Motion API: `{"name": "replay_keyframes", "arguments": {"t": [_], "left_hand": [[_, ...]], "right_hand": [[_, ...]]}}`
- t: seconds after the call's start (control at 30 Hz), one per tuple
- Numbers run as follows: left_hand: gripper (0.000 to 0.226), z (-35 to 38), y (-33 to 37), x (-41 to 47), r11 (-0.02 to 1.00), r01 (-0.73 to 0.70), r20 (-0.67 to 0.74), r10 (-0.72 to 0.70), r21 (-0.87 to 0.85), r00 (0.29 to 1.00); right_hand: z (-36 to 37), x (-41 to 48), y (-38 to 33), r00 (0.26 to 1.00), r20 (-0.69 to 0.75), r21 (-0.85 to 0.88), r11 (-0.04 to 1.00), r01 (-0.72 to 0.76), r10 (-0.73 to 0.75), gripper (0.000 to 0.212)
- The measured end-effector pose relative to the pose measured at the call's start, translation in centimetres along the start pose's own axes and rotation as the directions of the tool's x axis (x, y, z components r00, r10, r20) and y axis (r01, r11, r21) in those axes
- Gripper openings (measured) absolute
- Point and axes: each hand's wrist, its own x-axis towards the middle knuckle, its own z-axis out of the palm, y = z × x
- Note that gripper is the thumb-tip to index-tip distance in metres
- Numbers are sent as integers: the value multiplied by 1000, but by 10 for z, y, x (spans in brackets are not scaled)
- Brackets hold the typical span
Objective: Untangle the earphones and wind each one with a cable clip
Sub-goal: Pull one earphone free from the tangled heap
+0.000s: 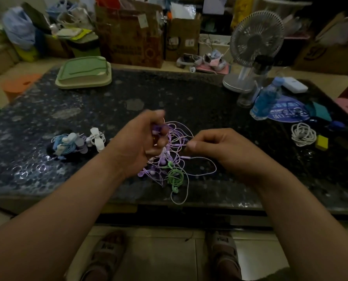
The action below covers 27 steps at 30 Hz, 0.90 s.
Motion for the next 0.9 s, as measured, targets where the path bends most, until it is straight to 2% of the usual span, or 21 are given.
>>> {"name": "replay_keyframes", "arguments": {"t": [0.07,0.13,0.27,0.33,0.43,0.53,0.67,0.73,0.8,0.9], "left_hand": [[15,-1,-1,1,980,-45,-24,50,194,998],[14,-2,-1,-1,948,-71,24,67,311,997],[18,6,2,-7,906,-110,154,50,408,987],[19,11,2,-11,889,-123,183,44,442,982],[29,6,4,-12,879,-103,154,35,465,988],[29,-5,6,-11,849,-56,59,29,526,998],[26,-11,3,-7,806,43,-8,-48,590,999],[27,-11,3,-7,820,47,64,-101,571,993],[33,-9,6,-10,811,-4,196,-136,585,971],[32,-5,9,-17,706,-141,322,-129,694,938]], "right_hand": [[-7,-4,-2,1000,-5,118,993,-2,2,13],[-14,-8,-5,1000,18,114,993,21,-23,19],[-10,-10,-9,992,122,184,982,-40,18,24],[-4,-8,-10,990,123,187,978,-92,70,20],[-5,-6,-15,995,-16,217,971,-97,103,21],[-18,-6,-20,976,-197,415,910,-2,92,40],[-17,-7,-24,965,-262,479,869,123,7,39],[-14,-7,-27,963,-268,475,863,170,-42,33],[-12,-6,-29,957,-283,475,858,196,-62,30],[-14,-6,-28,946,-322,479,857,190,-30,29]]}}
